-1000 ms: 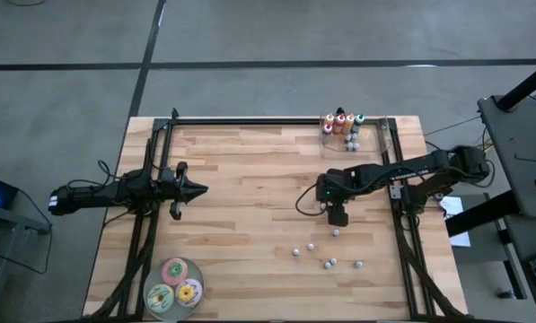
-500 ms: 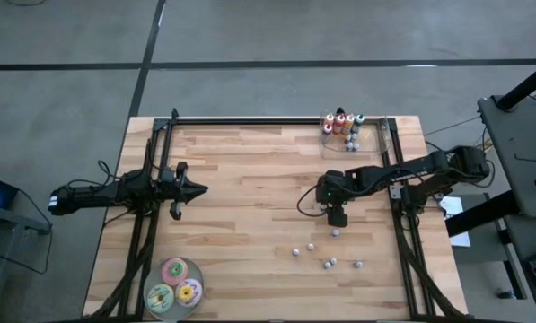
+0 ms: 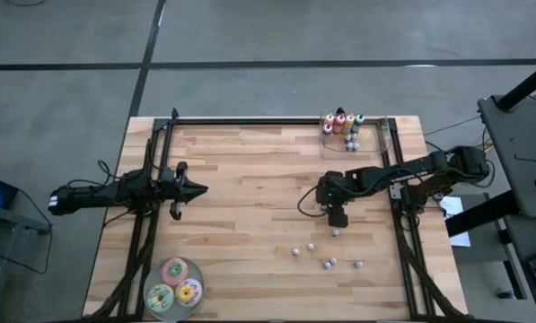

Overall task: Pick & Place food coloring
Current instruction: Put the top small red food coloring bottle into the bin

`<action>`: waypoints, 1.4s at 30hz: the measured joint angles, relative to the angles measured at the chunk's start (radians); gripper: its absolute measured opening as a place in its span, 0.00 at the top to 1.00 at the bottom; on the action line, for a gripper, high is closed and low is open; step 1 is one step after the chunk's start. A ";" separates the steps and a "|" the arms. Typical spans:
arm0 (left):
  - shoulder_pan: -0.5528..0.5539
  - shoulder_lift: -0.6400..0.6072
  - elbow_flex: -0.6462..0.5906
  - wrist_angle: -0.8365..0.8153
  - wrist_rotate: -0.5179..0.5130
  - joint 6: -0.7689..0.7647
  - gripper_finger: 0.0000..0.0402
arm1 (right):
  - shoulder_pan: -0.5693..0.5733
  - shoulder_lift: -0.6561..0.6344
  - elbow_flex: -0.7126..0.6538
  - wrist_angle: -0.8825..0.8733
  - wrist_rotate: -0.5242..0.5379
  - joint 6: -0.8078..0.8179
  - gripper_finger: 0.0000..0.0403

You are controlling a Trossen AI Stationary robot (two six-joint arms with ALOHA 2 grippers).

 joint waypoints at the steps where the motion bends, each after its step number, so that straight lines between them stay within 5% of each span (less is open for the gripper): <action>1: 0.000 0.000 0.000 0.000 0.000 0.000 1.00 | 0.000 0.000 0.000 0.000 0.000 -0.001 0.58; 25: 0.000 0.000 0.000 0.000 0.000 0.000 1.00 | -0.001 0.018 0.001 0.031 -0.035 0.003 0.84; 42: 0.000 0.000 0.000 0.000 0.000 0.000 1.00 | -0.001 0.019 0.152 0.003 -0.072 0.115 0.85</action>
